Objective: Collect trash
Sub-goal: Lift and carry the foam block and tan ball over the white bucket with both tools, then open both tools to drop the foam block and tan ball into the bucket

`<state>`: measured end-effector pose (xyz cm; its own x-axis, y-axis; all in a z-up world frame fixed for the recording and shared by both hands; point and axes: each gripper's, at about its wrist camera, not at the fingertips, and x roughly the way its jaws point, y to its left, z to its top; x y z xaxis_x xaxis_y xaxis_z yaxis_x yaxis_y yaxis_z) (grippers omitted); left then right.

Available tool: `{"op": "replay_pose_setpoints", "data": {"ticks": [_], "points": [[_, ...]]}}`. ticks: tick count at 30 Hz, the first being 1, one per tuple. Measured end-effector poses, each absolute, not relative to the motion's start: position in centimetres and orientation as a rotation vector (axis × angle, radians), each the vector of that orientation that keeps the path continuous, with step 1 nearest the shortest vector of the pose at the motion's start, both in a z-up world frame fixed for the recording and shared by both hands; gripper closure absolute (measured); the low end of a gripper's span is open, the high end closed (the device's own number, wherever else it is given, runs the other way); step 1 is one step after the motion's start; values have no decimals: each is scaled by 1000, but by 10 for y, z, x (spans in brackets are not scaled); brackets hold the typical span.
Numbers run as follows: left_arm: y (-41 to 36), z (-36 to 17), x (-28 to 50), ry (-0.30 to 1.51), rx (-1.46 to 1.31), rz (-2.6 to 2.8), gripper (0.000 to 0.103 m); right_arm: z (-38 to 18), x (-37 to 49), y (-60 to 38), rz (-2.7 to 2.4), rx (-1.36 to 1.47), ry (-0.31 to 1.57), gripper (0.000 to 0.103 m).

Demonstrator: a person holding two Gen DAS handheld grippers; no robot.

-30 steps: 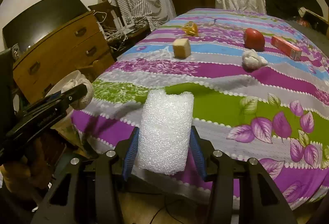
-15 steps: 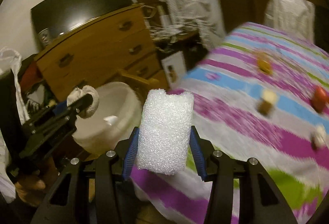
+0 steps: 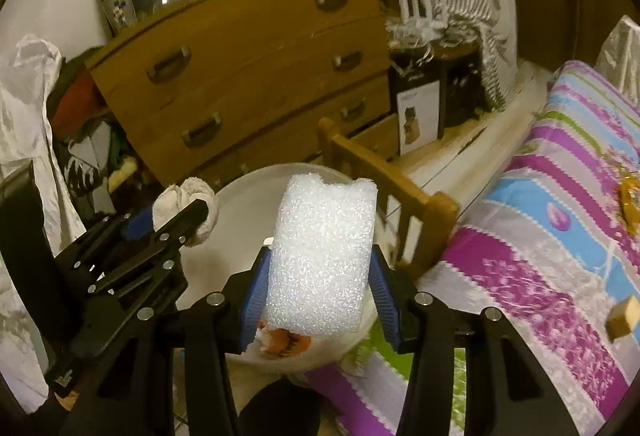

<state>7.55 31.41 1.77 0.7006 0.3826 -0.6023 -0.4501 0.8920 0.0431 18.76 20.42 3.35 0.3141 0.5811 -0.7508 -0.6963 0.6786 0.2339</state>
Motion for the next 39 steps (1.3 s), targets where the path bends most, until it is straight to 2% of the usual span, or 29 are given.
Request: {"op": "replay_pose_setpoints", "data": {"ticks": [11, 39], "points": [[335, -5, 79, 682, -149, 458, 68, 8, 189, 231, 843, -205, 961, 53], [330, -9, 85, 692, -136, 451, 68, 10, 192, 222, 839, -230, 933, 53]]}}
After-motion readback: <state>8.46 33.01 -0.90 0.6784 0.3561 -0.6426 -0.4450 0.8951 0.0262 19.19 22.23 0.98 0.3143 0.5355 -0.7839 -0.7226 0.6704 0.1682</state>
